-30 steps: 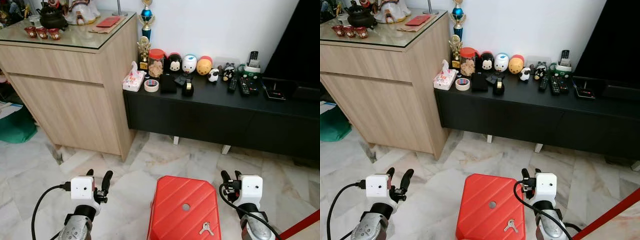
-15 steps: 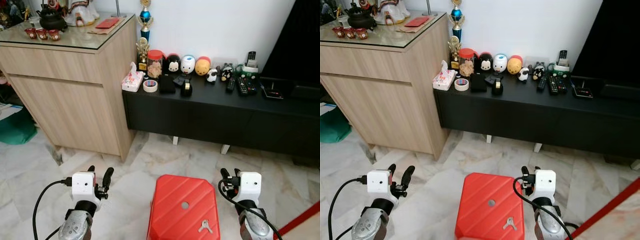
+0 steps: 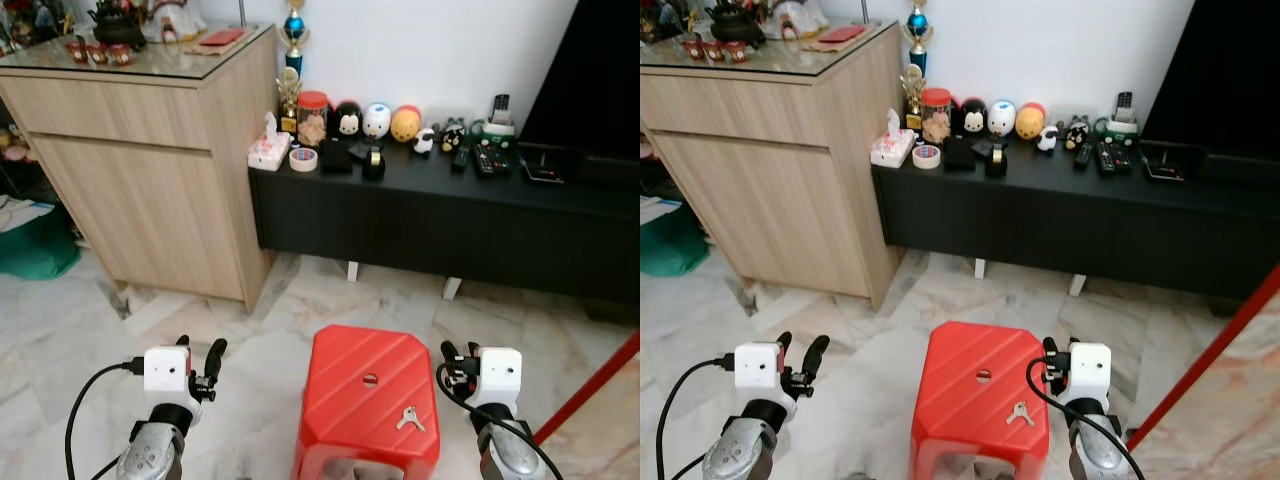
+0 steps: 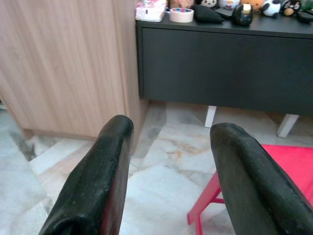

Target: Hang keys on a hook

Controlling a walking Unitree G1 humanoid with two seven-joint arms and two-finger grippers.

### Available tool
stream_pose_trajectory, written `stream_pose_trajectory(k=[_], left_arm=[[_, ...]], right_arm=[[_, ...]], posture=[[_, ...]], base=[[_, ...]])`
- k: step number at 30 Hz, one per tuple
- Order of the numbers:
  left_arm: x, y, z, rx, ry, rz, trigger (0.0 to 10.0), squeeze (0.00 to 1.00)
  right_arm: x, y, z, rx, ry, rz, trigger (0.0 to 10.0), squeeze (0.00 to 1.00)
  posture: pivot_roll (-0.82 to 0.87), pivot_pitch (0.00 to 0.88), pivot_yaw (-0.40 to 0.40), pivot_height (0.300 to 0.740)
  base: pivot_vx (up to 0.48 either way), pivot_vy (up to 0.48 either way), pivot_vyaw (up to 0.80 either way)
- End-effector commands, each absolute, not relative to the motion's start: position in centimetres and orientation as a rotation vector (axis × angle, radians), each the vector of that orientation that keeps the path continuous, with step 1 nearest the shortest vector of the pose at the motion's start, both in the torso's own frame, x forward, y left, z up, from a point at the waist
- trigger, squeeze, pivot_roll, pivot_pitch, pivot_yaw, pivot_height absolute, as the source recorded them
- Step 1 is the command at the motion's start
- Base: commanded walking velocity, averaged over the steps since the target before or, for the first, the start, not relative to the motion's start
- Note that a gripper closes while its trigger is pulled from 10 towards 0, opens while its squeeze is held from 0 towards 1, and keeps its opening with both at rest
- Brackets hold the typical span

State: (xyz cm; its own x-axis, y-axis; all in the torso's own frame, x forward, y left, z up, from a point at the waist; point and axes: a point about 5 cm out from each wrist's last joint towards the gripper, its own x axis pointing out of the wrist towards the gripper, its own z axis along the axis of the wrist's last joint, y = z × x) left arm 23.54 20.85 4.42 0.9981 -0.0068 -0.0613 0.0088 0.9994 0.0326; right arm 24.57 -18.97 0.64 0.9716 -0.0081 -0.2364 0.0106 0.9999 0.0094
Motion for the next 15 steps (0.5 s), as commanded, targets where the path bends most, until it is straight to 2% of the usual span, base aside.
stream_pose_trajectory(k=[1, 15], left_arm=[[23.99, 20.76, 4.79, 0.029, 0.055, -0.012, 10.0, 0.0], [24.31, 20.45, 4.62, 0.027, 0.067, -0.026, 10.0, 0.0]], right_arm=[[24.76, -18.99, 0.67, 0.014, 0.243, -0.006, 10.0, 0.0], [24.74, -19.02, 0.19, 0.002, 0.277, 0.01, 10.0, 0.0]], posture=[[0.05, 0.0, -0.026, 0.659], [0.04, 0.0, -0.022, 0.659]], base=[[0.0, 0.0, 0.0], [0.0, 0.0, 0.03]])
